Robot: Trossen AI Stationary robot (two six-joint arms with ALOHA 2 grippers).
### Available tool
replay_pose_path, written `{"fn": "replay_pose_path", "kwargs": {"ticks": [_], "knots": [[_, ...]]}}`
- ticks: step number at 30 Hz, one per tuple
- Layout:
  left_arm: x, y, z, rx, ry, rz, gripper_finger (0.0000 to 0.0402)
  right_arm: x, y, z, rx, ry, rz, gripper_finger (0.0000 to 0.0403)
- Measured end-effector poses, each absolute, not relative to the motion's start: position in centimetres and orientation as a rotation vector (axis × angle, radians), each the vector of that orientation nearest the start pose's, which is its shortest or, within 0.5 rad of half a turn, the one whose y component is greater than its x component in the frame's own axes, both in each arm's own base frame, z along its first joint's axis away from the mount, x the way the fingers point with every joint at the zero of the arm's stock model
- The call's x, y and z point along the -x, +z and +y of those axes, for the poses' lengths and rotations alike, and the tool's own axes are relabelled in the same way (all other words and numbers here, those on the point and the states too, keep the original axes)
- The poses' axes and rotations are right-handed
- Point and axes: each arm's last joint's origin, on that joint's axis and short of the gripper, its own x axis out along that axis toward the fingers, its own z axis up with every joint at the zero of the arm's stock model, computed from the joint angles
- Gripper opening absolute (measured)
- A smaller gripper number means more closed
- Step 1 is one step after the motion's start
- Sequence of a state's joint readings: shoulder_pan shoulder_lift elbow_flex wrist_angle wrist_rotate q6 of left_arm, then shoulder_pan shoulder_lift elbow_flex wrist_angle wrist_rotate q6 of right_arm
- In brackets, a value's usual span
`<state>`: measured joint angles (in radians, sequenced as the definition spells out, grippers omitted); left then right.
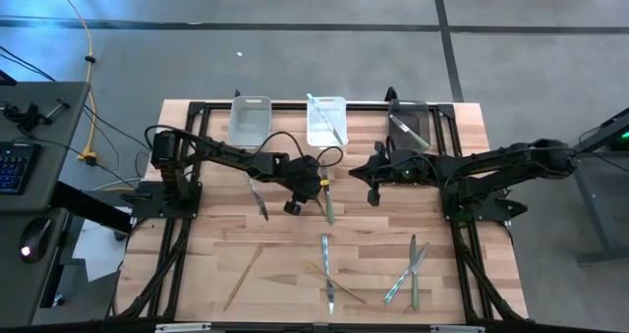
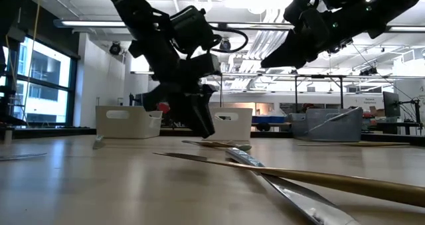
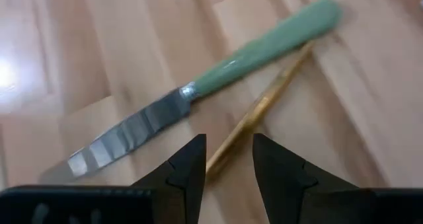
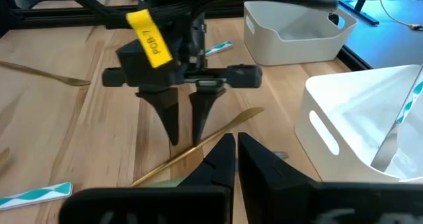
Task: Sort silverware by color (type)
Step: Put the top left gold table knife into the gray bin
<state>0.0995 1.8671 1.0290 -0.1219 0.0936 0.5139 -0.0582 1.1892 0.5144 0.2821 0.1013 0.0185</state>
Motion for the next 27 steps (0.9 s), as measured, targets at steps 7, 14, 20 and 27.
{"fn": "replay_pose_path", "kwargs": {"ticks": [7,14,20,27], "knots": [[-35.6,13.3,3.7,-0.410,-0.248,0.965,0.0115,-23.9,20.5,-1.7,-0.010,-0.161,0.392,0.0001],[-35.5,13.2,4.2,-0.412,-0.245,0.983,0.0115,-23.9,20.5,-1.7,-0.010,-0.160,0.392,0.0001],[-35.3,13.2,4.5,-0.421,-0.247,0.996,0.0115,-23.9,20.5,-1.7,-0.010,-0.160,0.392,0.0001],[-35.2,13.1,4.9,-0.419,-0.245,1.007,0.0115,-23.9,20.5,-1.7,-0.010,-0.160,0.392,0.0001]]}}
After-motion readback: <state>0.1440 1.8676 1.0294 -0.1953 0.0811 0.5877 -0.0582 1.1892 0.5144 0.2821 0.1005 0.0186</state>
